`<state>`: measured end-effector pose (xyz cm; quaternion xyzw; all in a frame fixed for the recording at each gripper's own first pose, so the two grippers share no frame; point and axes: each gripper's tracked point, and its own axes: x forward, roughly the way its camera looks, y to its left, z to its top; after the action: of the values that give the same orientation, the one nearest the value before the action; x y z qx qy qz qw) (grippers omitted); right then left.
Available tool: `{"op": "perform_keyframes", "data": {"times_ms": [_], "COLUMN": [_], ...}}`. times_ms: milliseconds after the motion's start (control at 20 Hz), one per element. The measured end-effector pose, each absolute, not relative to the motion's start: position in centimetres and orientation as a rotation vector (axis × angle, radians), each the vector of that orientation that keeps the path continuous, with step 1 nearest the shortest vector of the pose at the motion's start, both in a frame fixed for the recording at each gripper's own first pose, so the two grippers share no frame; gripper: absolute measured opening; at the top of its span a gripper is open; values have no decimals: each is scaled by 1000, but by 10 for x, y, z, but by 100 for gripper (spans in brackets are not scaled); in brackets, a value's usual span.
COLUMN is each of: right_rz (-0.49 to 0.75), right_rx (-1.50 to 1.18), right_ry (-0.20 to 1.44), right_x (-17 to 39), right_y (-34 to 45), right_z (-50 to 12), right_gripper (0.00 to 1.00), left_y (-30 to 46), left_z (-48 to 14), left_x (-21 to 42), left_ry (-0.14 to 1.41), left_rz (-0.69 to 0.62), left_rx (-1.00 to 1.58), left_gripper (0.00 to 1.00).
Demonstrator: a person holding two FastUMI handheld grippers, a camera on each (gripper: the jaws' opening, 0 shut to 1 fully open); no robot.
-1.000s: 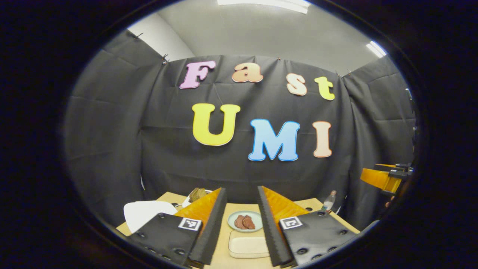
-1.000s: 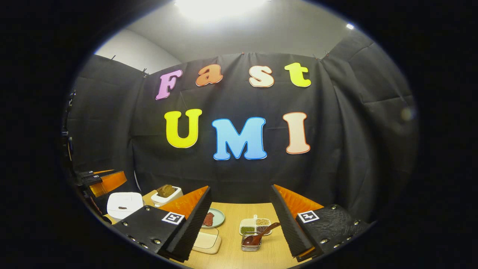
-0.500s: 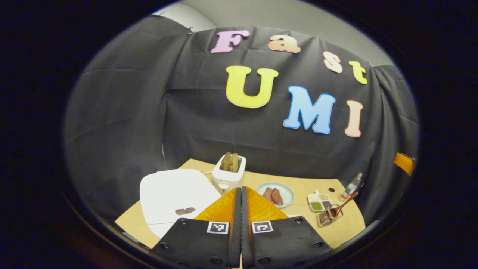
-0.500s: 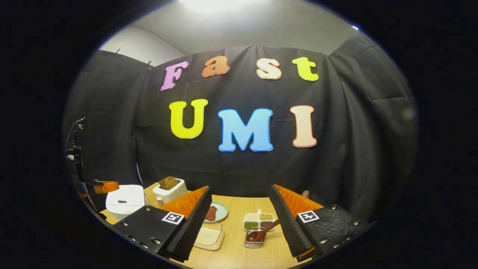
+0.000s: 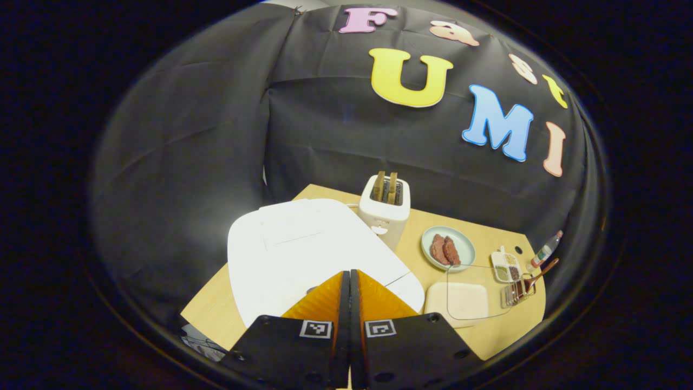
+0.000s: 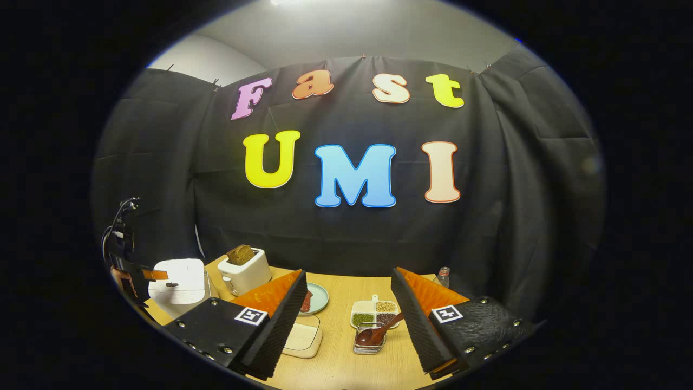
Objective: Close the left gripper, press the button to open the rice cooker; take a wooden spoon from the chopstick holder with the right hand, scoop a spoonful of rice and pour it into the rice cooker, then put the wooden spoon back into the chopstick holder.
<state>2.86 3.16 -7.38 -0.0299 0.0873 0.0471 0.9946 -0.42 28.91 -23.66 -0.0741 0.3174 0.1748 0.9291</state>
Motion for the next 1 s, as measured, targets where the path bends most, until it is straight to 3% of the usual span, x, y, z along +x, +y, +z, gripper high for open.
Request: {"op": "perform_keyframes", "data": {"times_ms": [400, 600, 750, 900, 1000], "right_rz": [67, 68, 70, 64, 57], "right_rx": [-58, -70, -71, -63, -59], "right_ry": [181, 169, 160, 140, 132], "right_x": [33, 33, 33, 31, 29], "right_y": [23, 23, 24, 22, 21], "right_z": [-75, -73, -70, -64, -61], "right_gripper": [95, 95, 95, 95, 95], "left_y": [300, 307, 304, 272, 249], "left_z": [-269, -199, -123, -73, -45], "left_x": [-5, 4, 12, 13, 12], "left_ry": [709, 501, 307, 194, 141], "left_rz": [406, 442, 455, 404, 362], "left_rx": [-186, -131, -34, 6, 12], "left_gripper": [9, 9, 70, 86, 86]}}
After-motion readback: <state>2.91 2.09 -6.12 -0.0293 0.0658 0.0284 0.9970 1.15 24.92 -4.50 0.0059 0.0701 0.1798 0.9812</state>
